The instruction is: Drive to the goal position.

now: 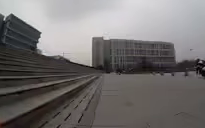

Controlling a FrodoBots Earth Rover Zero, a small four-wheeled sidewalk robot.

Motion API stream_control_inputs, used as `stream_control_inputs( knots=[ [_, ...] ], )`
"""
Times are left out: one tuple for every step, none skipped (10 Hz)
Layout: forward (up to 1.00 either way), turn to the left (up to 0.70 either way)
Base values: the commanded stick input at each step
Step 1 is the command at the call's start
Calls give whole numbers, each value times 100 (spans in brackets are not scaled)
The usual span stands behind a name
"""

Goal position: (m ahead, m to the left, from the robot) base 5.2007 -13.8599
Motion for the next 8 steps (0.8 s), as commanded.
stream_control_inputs(
  knots=[
    [70,0],
    [70,0],
    [70,0],
    [70,0],
    [70,0],
    [70,0],
    [70,0],
    [70,0]
  ],
)
